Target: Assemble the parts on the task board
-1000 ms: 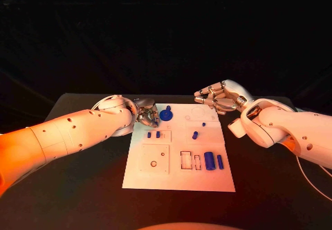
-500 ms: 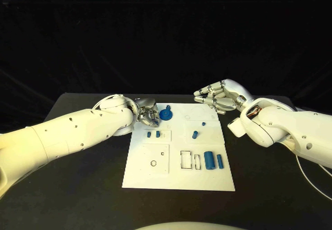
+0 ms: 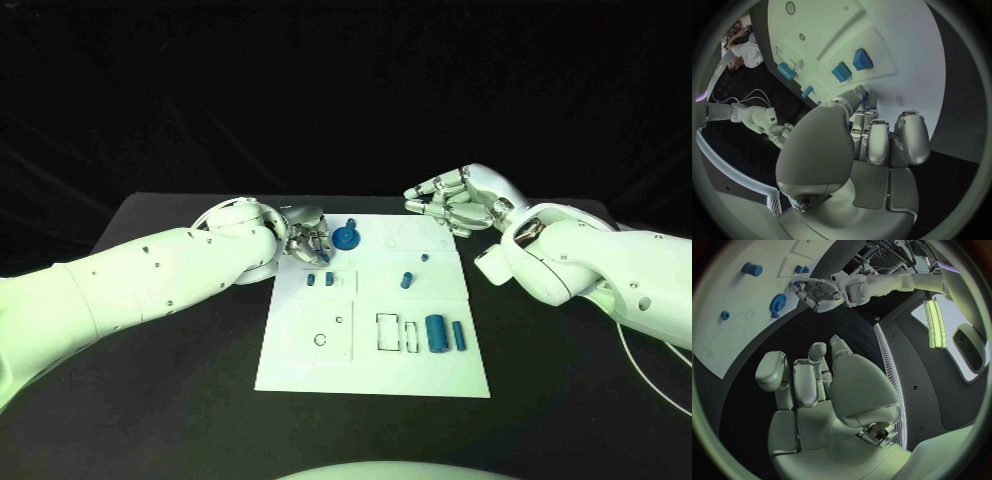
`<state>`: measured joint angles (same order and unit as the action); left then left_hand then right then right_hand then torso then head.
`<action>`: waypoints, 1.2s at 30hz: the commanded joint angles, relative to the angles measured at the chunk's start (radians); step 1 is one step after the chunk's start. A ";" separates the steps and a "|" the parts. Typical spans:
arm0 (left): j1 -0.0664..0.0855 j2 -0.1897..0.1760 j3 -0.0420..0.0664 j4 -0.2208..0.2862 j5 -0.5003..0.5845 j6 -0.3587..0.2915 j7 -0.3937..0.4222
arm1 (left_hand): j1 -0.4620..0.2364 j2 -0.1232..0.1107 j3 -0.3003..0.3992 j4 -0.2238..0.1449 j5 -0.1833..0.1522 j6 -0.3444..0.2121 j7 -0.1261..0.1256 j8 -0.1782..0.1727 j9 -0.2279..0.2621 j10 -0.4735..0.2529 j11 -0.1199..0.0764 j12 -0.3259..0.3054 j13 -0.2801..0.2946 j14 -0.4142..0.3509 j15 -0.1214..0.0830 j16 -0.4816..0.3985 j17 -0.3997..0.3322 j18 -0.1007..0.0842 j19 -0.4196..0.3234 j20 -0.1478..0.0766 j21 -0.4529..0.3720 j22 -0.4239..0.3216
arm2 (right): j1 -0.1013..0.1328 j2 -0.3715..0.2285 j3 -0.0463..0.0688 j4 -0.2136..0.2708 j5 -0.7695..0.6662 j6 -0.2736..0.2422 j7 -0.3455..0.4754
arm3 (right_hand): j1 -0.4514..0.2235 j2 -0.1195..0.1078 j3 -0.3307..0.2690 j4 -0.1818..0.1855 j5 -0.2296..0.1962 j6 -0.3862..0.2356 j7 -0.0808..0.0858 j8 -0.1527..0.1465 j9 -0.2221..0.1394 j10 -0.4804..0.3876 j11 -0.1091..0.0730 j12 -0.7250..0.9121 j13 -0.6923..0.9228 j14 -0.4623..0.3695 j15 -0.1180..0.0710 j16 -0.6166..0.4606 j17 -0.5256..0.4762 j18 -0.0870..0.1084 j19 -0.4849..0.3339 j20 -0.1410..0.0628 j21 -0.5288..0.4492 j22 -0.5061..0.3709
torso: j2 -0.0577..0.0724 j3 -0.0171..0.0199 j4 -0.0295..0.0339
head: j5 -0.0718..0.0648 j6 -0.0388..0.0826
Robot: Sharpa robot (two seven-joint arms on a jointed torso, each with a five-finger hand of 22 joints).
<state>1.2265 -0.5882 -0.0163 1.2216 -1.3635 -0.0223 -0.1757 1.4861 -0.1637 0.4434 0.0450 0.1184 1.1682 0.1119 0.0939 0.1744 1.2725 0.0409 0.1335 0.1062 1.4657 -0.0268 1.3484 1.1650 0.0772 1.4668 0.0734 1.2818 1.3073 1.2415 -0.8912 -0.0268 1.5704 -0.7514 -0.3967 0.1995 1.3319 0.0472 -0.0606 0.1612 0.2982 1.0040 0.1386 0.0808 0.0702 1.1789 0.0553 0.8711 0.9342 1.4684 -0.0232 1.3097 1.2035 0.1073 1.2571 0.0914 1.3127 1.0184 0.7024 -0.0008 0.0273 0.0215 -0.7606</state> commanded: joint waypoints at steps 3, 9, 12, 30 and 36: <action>-0.004 -0.002 -0.002 0.009 -0.007 -0.007 0.008 | -0.019 -0.004 0.012 -0.004 0.001 -0.013 0.010 -0.013 -0.006 -0.004 0.010 -0.013 0.000 0.033 -0.003 0.002 -0.005 -0.014 0.024 -0.004 0.001 0.091 | -0.001 0.001 0.000 0.000 -0.004 0.014 0.007 | 0.000 0.009 -0.001 0.004 0.003 -0.003 0.004 0.003 0.000 0.002 0.000 0.005 0.002 0.026 0.003 -0.003 0.000 0.006 -0.007 -0.003 -0.006 -0.001 | 0.000 0.0001 0.0000 | 0.000 -0.002; -0.005 -0.006 -0.002 0.013 -0.007 -0.022 0.011 | -0.037 -0.017 0.022 -0.010 0.000 -0.035 0.020 -0.027 -0.017 -0.025 0.021 -0.031 -0.004 0.030 0.005 0.000 -0.013 -0.013 0.022 0.002 -0.004 0.090 | -0.001 0.001 0.000 0.000 -0.004 0.014 0.008 | 0.000 0.009 -0.001 0.004 0.003 -0.003 0.004 0.003 0.000 0.002 0.000 0.005 0.002 0.026 0.003 -0.003 0.000 0.006 -0.007 -0.003 -0.006 -0.001 | 0.001 -0.0002 0.0004 | 0.000 -0.004; -0.005 -0.006 -0.002 0.014 -0.007 -0.024 0.010 | -0.045 -0.023 0.025 -0.011 0.000 -0.043 0.023 -0.030 -0.021 -0.032 0.025 -0.036 -0.006 0.030 0.008 0.000 -0.016 -0.012 0.020 0.005 -0.009 0.088 | -0.001 0.001 0.000 0.000 -0.004 0.013 0.008 | 0.000 0.009 -0.001 0.004 0.003 -0.003 0.004 0.003 0.000 0.002 0.000 0.005 0.002 0.026 0.003 -0.003 0.000 0.006 -0.007 -0.003 -0.006 -0.001 | 0.001 -0.0004 -0.0001 | 0.001 -0.005; -0.005 -0.008 -0.001 0.009 -0.002 -0.004 0.001 | -0.081 -0.054 0.028 -0.015 0.005 -0.129 0.039 -0.033 -0.058 -0.092 0.046 -0.066 -0.022 0.026 0.026 0.000 -0.029 -0.001 0.000 0.022 -0.069 0.056 | -0.001 -0.001 0.000 -0.007 -0.018 0.015 -0.020 | 0.014 0.013 -0.008 0.013 0.004 -0.009 0.005 0.001 0.000 -0.076 0.000 -0.139 -0.135 0.000 0.003 -0.097 -0.101 0.026 -0.064 -0.003 -0.076 -0.112 | 0.000 0.0003 -0.0009 | 0.002 -0.005; -0.005 -0.019 -0.001 0.017 0.011 -0.009 0.006 | -0.081 -0.056 0.028 -0.017 0.005 -0.132 0.039 -0.032 -0.061 -0.096 0.047 -0.067 -0.023 0.026 0.026 -0.001 -0.032 0.000 0.000 0.023 -0.071 0.055 | -0.001 -0.005 0.000 -0.020 -0.102 0.039 -0.089 | 0.076 0.010 0.016 -0.007 -0.016 -0.011 0.008 0.002 0.000 -0.104 0.002 -0.277 -0.261 -0.021 0.003 -0.208 -0.204 0.044 -0.110 -0.004 -0.160 -0.228 | -0.001 0.0001 -0.0018 | 0.000 -0.004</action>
<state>1.2214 -0.6056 -0.0182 1.2344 -1.3647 -0.0369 -0.1756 1.4141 -0.2199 0.4678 0.0317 0.1186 1.0450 0.1498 0.0654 0.1151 1.1828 0.0872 0.0693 0.0847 1.4656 -0.0050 1.3484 1.1342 0.0772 1.4668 0.0880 1.2171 1.3080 1.2412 -0.8955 -0.0268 1.5535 -0.7808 -0.3897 0.1643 1.3988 0.0582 -0.0513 0.1580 0.2860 0.9895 0.1390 0.0808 0.0702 1.0819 0.0587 0.6107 0.6878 1.4537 -0.0199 1.1124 1.0090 0.1392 1.1540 0.0856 1.1602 0.8012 0.7019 -0.0006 0.0264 0.0227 -0.7653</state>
